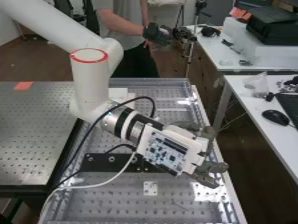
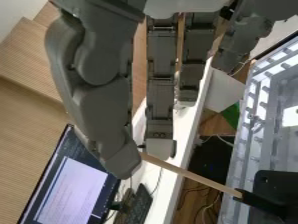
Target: Grab the chopstick and place it in the clear container
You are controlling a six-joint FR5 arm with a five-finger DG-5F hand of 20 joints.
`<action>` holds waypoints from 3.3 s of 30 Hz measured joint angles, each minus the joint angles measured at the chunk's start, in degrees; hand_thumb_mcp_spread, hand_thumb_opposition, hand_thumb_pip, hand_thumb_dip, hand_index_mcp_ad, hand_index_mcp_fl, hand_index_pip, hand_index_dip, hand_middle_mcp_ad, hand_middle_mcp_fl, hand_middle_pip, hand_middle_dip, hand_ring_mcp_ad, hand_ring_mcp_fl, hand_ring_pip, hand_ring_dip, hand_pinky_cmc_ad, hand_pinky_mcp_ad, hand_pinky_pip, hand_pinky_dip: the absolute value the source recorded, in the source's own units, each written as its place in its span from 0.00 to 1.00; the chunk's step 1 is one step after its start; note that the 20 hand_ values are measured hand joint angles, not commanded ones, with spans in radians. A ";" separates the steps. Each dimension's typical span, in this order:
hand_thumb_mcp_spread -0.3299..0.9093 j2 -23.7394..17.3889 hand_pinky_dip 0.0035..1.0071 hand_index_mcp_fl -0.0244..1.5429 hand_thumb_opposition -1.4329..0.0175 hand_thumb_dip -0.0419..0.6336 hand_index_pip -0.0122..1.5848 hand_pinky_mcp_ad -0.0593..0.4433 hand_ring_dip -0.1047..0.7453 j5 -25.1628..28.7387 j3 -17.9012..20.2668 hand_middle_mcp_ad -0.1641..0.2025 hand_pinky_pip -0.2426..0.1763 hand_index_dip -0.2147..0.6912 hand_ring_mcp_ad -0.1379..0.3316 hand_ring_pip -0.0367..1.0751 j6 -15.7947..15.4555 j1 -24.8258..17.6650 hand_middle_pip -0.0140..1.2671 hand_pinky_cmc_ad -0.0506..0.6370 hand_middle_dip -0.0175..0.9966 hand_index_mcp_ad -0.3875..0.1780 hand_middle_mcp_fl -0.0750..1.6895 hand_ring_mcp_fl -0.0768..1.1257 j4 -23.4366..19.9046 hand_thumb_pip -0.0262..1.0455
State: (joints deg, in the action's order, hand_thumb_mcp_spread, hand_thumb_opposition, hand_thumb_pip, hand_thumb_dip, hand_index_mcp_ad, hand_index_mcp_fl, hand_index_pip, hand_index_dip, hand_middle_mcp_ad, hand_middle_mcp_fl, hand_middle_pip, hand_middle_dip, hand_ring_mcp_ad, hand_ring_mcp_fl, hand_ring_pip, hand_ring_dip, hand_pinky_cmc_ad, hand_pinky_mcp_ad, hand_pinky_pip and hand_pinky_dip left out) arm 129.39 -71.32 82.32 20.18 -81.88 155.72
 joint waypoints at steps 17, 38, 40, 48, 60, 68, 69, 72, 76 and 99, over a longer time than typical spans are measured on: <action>0.86 -0.21 0.18 0.87 0.23 0.48 0.16 0.55 0.51 1.63 -0.20 0.44 0.54 0.68 0.48 0.13 -4.21 -0.30 0.23 0.68 0.65 0.53 0.76 0.54 -1.29 0.44; 0.87 -2.92 0.18 0.93 0.23 0.48 0.07 0.57 0.56 0.83 -4.62 0.44 0.58 0.68 0.48 0.14 -15.46 -2.15 0.19 0.70 0.57 0.59 0.82 0.60 0.22 0.43; 0.87 -3.69 0.18 0.94 0.23 0.48 0.06 0.57 0.56 0.66 -5.28 0.44 0.58 0.68 0.47 0.14 -17.14 -2.21 0.20 0.70 0.57 0.59 0.81 0.60 1.16 0.43; 0.86 -7.19 0.18 0.95 0.22 0.49 0.06 0.57 0.56 0.59 -6.18 0.53 0.58 0.68 0.46 0.14 -21.56 -2.66 0.20 0.70 0.54 0.59 0.82 0.62 3.72 0.43; 0.85 -17.72 0.18 0.95 0.21 0.49 0.06 0.58 0.56 4.40 2.89 0.60 0.58 0.68 0.43 0.14 -26.40 -8.69 0.20 0.70 0.52 0.59 0.83 0.64 3.28 0.43; 0.82 -22.48 0.18 0.96 0.20 0.49 0.05 0.58 0.57 13.43 8.76 0.60 0.62 0.68 0.43 0.14 -26.68 -16.67 0.20 0.70 0.52 0.59 0.85 0.66 2.84 0.43; 0.80 -22.84 0.18 0.98 0.20 0.49 0.05 0.58 0.57 14.96 9.23 0.60 0.62 0.68 0.43 0.14 -26.56 -17.82 0.21 0.70 0.52 0.57 0.87 0.66 2.85 0.43; 0.79 -23.51 0.17 0.98 0.20 0.49 0.05 0.58 0.56 19.48 10.21 0.61 0.61 0.68 0.44 0.13 -26.22 -21.27 0.22 0.70 0.52 0.57 0.88 0.66 3.00 0.43; 0.79 -23.70 0.17 0.98 0.20 0.49 0.05 0.58 0.56 25.34 10.71 0.60 0.63 0.68 0.45 0.14 -25.58 -25.78 0.22 0.70 0.52 0.56 0.89 0.66 3.90 0.43; 0.79 -17.07 0.18 0.99 0.20 0.49 0.04 0.60 0.57 31.92 1.29 0.61 0.67 0.68 0.44 0.13 -30.97 -34.47 0.22 0.70 0.52 0.54 0.89 0.68 18.71 0.43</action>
State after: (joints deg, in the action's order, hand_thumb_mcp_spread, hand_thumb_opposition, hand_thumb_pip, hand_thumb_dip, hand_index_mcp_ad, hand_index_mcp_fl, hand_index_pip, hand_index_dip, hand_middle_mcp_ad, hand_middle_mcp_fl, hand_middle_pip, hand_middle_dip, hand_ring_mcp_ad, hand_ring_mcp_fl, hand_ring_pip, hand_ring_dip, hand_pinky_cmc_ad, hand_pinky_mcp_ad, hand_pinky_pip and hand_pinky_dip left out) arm 112.32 -39.40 83.61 -10.79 -116.35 174.43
